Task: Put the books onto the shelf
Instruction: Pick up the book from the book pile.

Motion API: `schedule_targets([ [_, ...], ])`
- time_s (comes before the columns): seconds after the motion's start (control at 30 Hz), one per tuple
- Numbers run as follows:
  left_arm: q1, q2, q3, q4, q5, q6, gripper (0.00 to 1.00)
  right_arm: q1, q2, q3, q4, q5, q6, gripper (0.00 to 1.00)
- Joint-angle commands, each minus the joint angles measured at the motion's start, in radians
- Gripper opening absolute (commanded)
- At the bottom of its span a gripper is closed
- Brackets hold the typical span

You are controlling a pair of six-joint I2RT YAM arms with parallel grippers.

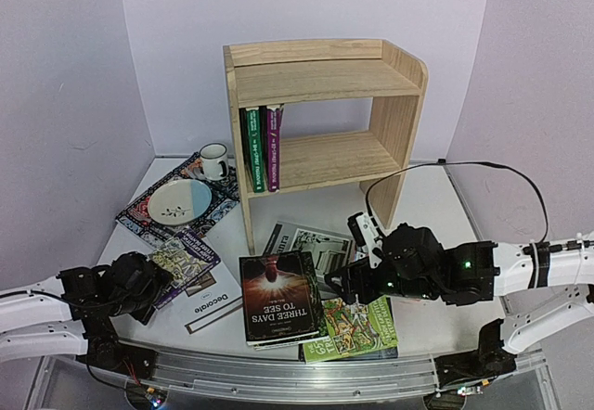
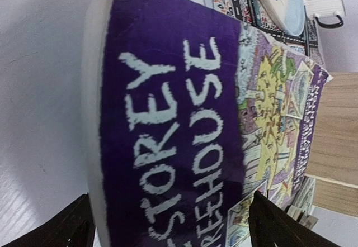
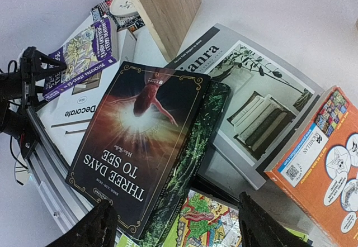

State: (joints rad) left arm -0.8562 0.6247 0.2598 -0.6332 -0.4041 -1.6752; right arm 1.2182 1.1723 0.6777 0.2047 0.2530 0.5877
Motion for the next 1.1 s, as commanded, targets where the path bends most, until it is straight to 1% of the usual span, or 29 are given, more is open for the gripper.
schedule_targets([
  [0.0, 0.003, -0.019, -0.033, 0.179, -0.051, -0.002, 0.81, 0.003, -0.037, -0.005, -0.01, 0.043, -0.009, 0.75],
  [0.03, 0.003, -0.024, -0.04, 0.183, -0.053, -0.011, 0.71, 0.003, -0.036, -0.003, -0.011, 0.045, -0.008, 0.74],
  [0.13, 0.003, -0.05, -0.049, 0.182, -0.059, -0.021, 0.47, 0.003, -0.026, 0.003, -0.014, 0.047, -0.007, 0.74],
  [0.23, 0.003, -0.079, -0.008, 0.145, -0.082, 0.018, 0.25, 0.003, -0.01, 0.014, -0.016, 0.043, -0.008, 0.74],
  [0.3, 0.003, -0.08, 0.041, 0.086, -0.105, 0.033, 0.17, 0.003, 0.0, 0.021, -0.016, 0.043, -0.009, 0.75],
  [0.43, 0.003, -0.059, 0.155, 0.013, -0.147, 0.089, 0.05, 0.003, 0.025, 0.039, -0.017, 0.038, -0.016, 0.74],
  [0.63, 0.003, 0.009, 0.358, -0.118, -0.204, 0.171, 0.0, 0.003, 0.047, 0.056, -0.017, 0.033, -0.029, 0.75],
  [0.73, 0.003, 0.042, 0.482, -0.172, -0.242, 0.248, 0.0, 0.003, 0.064, 0.075, -0.017, 0.011, -0.077, 0.76],
  [0.9, 0.003, 0.12, 0.695, -0.245, -0.273, 0.361, 0.0, 0.003, 0.091, 0.131, -0.025, -0.003, -0.274, 0.8],
  [1.0, 0.003, 0.154, 0.775, -0.258, -0.236, 0.405, 0.0, 0.004, 0.105, 0.17, -0.004, -0.029, -0.437, 0.88],
  [1.07, 0.003, 0.166, 0.812, -0.269, -0.2, 0.406, 0.0, 0.009, 0.124, 0.188, 0.038, -0.037, -0.545, 0.9],
])
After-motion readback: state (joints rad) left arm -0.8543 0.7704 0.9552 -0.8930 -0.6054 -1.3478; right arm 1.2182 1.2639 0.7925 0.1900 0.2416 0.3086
